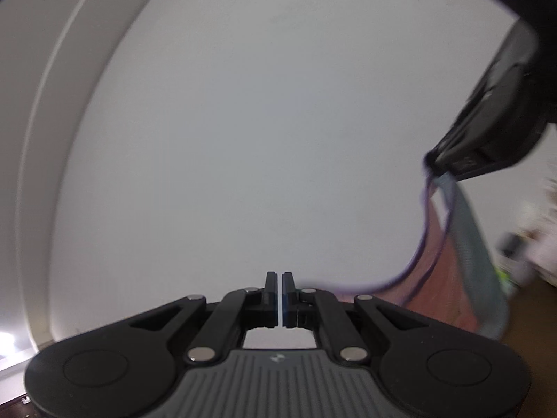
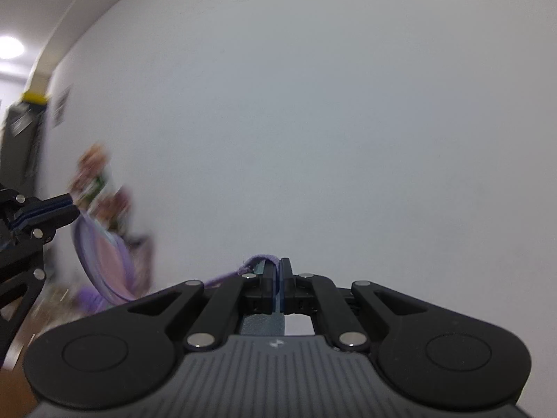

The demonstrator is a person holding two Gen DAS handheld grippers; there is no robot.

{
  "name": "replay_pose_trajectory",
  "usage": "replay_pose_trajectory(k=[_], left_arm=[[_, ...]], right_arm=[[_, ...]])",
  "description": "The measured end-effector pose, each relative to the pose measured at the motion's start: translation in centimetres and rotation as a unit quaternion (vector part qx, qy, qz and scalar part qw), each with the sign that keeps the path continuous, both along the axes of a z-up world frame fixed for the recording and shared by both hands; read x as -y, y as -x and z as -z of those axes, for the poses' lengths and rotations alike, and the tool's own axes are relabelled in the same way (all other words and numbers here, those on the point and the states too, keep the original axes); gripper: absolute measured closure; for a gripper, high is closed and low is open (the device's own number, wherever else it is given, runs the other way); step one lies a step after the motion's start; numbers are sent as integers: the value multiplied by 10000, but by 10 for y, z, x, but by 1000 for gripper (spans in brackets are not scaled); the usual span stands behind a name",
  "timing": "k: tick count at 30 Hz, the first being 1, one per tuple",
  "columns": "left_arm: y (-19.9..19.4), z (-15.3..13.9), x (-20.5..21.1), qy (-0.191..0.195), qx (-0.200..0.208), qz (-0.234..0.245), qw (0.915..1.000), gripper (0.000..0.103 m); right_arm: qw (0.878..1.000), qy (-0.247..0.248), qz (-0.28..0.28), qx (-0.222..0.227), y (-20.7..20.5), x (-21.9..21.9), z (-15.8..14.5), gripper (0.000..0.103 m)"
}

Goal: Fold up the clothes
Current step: 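Lay the garment back down flat on the table with both grippers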

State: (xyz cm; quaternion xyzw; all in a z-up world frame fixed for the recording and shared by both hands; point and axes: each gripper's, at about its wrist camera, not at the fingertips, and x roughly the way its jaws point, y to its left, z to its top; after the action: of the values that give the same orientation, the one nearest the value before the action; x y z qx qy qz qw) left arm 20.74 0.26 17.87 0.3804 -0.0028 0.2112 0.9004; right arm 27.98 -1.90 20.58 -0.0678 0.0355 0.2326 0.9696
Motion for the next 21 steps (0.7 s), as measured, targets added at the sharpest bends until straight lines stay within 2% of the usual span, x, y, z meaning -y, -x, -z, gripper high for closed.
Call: replay_pose_trajectory(k=[4,7,9,11,13,15,16,17,18,19,20,21], left_arm=[[76,95,35,96,-559,348,9978,102],[119,161,61,450,-1263,587,9892,102],[174,188,61,652,-1703,690,9808,102],[189,225,59,814,-2114,809,9706,102],[229,234,63,1004,-2478,959,9588,101],[244,256,72,1362,-2777,1146,9440,96],[245,250,70,1628,-2912,1280,9340,93],[250,225,66,1913,-3030,1471,9219,90],[250,208,62,2202,-3150,1654,9083,76],[242,207,61,2503,-3275,1811,8929,59],[240,203,66,2761,-3382,1935,8786,53],[233,206,72,2953,-3476,2029,8665,52]], right_arm=[[9984,331,-312,-339,85,39,75,102],[9949,482,-499,-729,146,65,142,102],[9926,594,-502,-931,206,113,152,102],[9908,677,-416,-1092,232,134,173,102],[9899,725,-319,-1179,247,160,177,102],[9898,723,-217,-1211,247,168,177,102],[9901,684,-173,-1216,251,179,173,102],[9904,625,-145,-1226,252,184,171,102],[9907,556,-134,-1231,252,189,169,102],[9911,468,-113,-1241,246,189,164,102],[9914,380,-93,-1250,240,190,158,102],[9915,289,-74,-1264,234,190,153,102]])
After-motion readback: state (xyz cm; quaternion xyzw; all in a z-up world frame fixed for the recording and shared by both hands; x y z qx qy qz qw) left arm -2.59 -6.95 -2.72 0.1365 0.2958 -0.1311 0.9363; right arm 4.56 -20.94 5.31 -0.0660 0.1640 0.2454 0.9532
